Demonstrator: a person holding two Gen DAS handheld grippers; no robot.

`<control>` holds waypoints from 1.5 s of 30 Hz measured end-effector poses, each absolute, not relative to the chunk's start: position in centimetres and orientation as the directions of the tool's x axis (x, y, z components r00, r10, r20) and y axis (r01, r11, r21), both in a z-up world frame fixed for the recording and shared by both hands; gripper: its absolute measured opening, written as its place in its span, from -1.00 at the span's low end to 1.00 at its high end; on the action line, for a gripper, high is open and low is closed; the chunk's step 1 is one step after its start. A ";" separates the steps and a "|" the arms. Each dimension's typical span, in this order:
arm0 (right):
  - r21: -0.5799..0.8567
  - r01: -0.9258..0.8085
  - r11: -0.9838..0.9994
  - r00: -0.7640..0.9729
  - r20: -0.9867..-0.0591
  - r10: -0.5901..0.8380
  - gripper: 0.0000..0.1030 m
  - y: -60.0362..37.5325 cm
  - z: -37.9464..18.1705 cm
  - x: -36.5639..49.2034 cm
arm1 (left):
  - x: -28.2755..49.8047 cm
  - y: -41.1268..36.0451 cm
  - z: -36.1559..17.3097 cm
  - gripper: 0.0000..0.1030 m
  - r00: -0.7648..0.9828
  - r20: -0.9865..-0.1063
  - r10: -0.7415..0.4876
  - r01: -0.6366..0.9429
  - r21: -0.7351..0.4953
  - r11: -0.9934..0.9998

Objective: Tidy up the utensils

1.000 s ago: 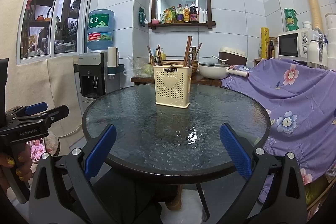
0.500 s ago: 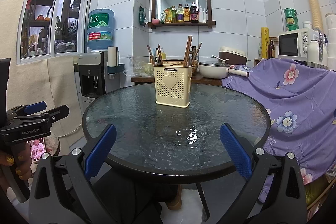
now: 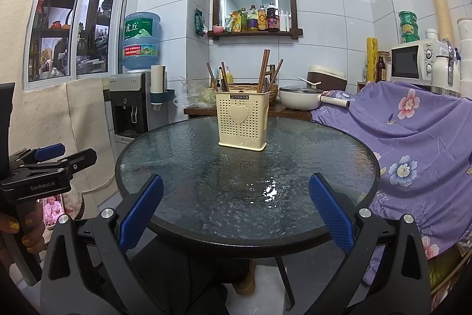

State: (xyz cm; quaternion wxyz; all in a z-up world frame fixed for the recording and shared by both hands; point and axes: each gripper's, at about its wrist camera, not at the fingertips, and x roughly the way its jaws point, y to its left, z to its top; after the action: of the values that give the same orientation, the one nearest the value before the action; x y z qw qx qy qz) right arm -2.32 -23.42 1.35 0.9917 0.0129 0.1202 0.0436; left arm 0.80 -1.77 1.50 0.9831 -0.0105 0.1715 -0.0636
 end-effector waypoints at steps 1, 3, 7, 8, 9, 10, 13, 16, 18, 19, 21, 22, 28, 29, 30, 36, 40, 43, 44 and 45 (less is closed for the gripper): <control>0.037 -0.083 0.996 0.967 -0.238 0.090 0.88 -23.4 1.3 -2.3 | 0.8 -1.8 1.5 0.88 0.933 -0.336 -0.129 0.122 -0.042 0.992; 0.039 -0.085 0.996 0.967 -0.239 0.092 0.88 -23.4 1.3 -2.3 | 0.8 -1.8 1.5 0.88 0.933 -0.335 -0.128 0.122 -0.041 0.992; 0.039 -0.085 0.996 0.966 -0.240 0.092 0.88 -23.4 1.2 -2.3 | 0.8 -1.8 1.5 0.88 0.933 -0.335 -0.129 0.121 -0.043 0.992; 0.039 -0.085 0.996 0.966 -0.240 0.092 0.88 -23.4 1.2 -2.3 | 0.8 -1.8 1.5 0.88 0.933 -0.335 -0.129 0.122 -0.042 0.992; 0.039 -0.084 0.996 0.967 -0.240 0.091 0.88 -23.4 1.2 -2.3 | 0.8 -1.8 1.5 0.88 0.933 -0.336 -0.129 0.122 -0.041 0.992; 0.039 -0.084 0.996 0.967 -0.240 0.091 0.88 -23.4 1.2 -2.3 | 0.8 -1.8 1.5 0.88 0.933 -0.336 -0.128 0.121 -0.041 0.992; 0.040 -0.084 0.996 0.966 -0.240 0.091 0.88 -23.4 1.2 -2.3 | 0.8 -1.8 1.5 0.88 0.933 -0.336 -0.129 0.122 -0.044 0.992; 0.039 -0.085 0.996 0.966 -0.241 0.092 0.88 -23.4 1.2 -2.3 | 0.8 -1.8 1.5 0.88 0.933 -0.336 -0.128 0.121 -0.042 0.992; 0.038 -0.086 0.996 0.966 -0.241 0.093 0.88 -23.4 1.2 -2.3 | 0.8 -1.7 1.5 0.88 0.933 -0.335 -0.130 0.122 -0.043 0.992; 0.038 -0.085 0.996 0.966 -0.241 0.092 0.88 -23.4 1.2 -2.3 | 0.8 -1.8 1.5 0.88 0.933 -0.335 -0.130 0.122 -0.044 0.992; 0.039 -0.085 0.996 0.966 -0.241 0.092 0.88 -23.4 1.2 -2.3 | 0.8 -1.8 1.5 0.88 0.933 -0.336 -0.129 0.122 -0.043 0.992; 0.041 -0.085 0.996 0.966 -0.242 0.092 0.88 -23.4 1.1 -2.3 | 0.8 -1.8 1.5 0.88 0.933 -0.336 -0.129 0.122 -0.041 0.992; 0.040 -0.085 0.996 0.966 -0.243 0.092 0.88 -23.4 1.1 -2.3 | 0.8 -1.7 1.5 0.88 0.933 -0.337 -0.130 0.121 -0.046 0.992; 0.040 -0.085 0.996 0.966 -0.243 0.092 0.88 -23.4 1.1 -2.4 | 0.8 -1.7 1.5 0.88 0.933 -0.336 -0.129 0.121 -0.044 0.992; 0.041 -0.085 0.996 0.966 -0.243 0.092 0.88 -23.4 1.1 -2.4 | 0.8 -1.7 1.5 0.88 0.933 -0.336 -0.129 0.121 -0.044 0.992; 0.040 -0.085 0.996 0.966 -0.243 0.092 0.88 -23.4 1.1 -2.4 | 0.8 -1.7 1.4 0.88 0.932 -0.338 -0.130 0.122 -0.044 0.992; 0.039 -0.086 0.996 0.966 -0.243 0.093 0.88 -23.4 1.1 -2.4 | 0.8 -1.5 1.3 0.88 0.932 -0.339 -0.131 0.122 -0.047 0.991; 0.040 -0.084 0.996 0.966 -0.242 0.092 0.89 -23.3 1.2 -2.4 | 0.7 -1.4 1.2 0.88 0.932 -0.338 -0.131 0.122 -0.046 0.991; 0.041 -0.084 0.996 0.965 -0.244 0.092 0.88 -23.4 1.2 -2.4 | 0.7 -1.3 1.2 0.88 0.932 -0.338 -0.131 0.123 -0.046 0.991; 0.042 -0.085 0.995 0.965 -0.245 0.093 0.88 -23.4 1.1 -2.4 | 0.7 -1.4 1.2 0.88 0.932 -0.339 -0.130 0.122 -0.046 0.991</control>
State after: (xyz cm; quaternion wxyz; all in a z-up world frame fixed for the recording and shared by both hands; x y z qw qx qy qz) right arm -2.36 -23.37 1.13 0.9911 0.0157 0.1242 0.0448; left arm 0.74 -1.39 1.21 0.9827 -0.0122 0.1732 -0.0642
